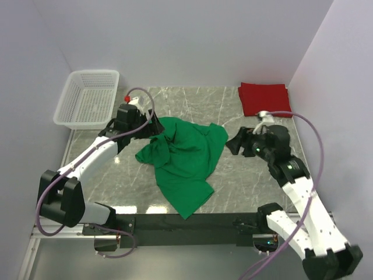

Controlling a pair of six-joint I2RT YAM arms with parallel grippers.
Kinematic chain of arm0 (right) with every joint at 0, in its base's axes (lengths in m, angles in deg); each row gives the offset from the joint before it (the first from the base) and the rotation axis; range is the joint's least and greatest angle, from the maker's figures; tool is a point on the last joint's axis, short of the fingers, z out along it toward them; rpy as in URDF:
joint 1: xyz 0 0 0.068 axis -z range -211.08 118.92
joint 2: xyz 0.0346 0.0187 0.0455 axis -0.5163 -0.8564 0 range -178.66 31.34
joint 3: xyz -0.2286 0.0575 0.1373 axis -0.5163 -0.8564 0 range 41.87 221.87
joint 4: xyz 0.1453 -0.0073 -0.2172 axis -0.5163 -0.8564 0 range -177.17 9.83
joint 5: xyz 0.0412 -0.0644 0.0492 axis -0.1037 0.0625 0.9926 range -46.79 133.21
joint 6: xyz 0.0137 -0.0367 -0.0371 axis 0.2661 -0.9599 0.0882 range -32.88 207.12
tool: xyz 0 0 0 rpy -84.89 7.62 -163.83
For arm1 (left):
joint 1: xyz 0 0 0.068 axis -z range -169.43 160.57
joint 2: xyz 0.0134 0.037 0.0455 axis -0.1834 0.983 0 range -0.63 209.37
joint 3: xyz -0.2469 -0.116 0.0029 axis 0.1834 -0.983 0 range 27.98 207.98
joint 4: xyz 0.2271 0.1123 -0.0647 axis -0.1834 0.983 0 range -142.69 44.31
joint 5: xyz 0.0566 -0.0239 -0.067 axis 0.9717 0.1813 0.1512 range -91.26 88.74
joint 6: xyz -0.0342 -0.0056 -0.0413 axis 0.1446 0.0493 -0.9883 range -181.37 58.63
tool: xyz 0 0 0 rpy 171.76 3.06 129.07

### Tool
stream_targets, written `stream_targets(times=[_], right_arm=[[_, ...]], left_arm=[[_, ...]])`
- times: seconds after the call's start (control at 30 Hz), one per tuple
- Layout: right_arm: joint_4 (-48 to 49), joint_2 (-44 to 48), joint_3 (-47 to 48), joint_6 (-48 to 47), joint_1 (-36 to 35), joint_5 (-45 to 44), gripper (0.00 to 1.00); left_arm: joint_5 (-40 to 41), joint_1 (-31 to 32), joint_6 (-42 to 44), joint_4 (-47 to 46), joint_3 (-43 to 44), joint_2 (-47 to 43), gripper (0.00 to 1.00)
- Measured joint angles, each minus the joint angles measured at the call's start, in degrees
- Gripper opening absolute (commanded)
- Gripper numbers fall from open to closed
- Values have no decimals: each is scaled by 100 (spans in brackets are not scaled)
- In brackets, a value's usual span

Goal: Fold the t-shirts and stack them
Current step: Move the tshirt to the center of the board, then flatten the tshirt out

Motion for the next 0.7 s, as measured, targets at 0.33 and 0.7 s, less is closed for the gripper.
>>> stream_targets(times=[0.33, 0.7], right_arm=[[-140, -1370, -234, 13, -1572, -304, 72], [-52, -3762, 127, -35, -3637, -1014, 70]], left_arm=[[538, 289, -219, 398, -1537, -1467, 79], [713, 828, -894, 149, -2260, -1119, 77]])
